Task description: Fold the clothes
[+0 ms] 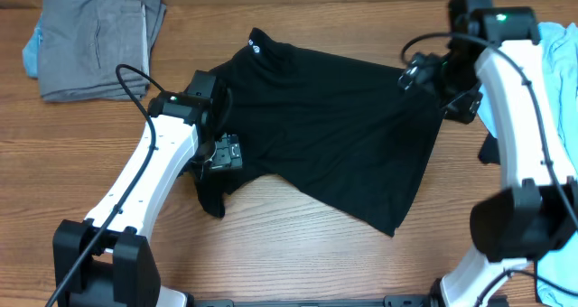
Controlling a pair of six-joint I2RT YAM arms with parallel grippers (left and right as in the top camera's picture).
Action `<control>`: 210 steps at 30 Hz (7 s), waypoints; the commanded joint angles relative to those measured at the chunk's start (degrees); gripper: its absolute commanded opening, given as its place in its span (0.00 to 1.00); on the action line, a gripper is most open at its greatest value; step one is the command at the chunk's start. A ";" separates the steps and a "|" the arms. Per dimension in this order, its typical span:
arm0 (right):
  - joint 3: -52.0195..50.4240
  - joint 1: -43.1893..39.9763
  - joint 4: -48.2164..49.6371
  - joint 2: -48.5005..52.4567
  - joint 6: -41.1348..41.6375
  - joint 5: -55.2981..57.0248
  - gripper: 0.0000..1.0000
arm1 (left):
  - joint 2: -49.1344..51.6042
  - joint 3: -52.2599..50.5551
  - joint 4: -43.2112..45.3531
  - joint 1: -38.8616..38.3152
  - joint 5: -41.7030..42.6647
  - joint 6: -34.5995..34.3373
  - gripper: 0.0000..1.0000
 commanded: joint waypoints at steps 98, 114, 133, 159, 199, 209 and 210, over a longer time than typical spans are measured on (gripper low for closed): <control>-55.36 -7.02 1.88 -58.75 27.61 6.29 0.04 | -8.04 -0.07 -10.38 -3.82 5.90 -1.42 0.99; -55.36 -9.09 8.41 -56.85 16.70 -0.81 1.00 | -8.07 -0.07 -3.82 -3.82 4.57 -1.29 1.00; -55.39 -9.09 11.02 -46.77 14.23 -2.12 1.00 | 6.32 -2.93 -5.99 -3.82 10.19 0.63 1.00; -60.81 -2.56 9.51 -46.77 19.80 -6.82 1.00 | 6.32 -19.89 8.72 -3.82 15.45 -0.31 0.42; -74.40 2.69 17.25 -41.81 39.01 -9.73 0.96 | 5.97 -11.93 1.11 7.06 10.47 -0.07 0.04; -80.41 2.73 22.64 -41.81 38.77 -13.84 0.96 | 5.01 -11.61 0.70 7.10 10.43 -1.49 0.04; -80.41 2.73 22.77 -41.72 38.77 -13.77 0.96 | 4.76 -11.43 0.57 7.10 10.43 -1.70 0.04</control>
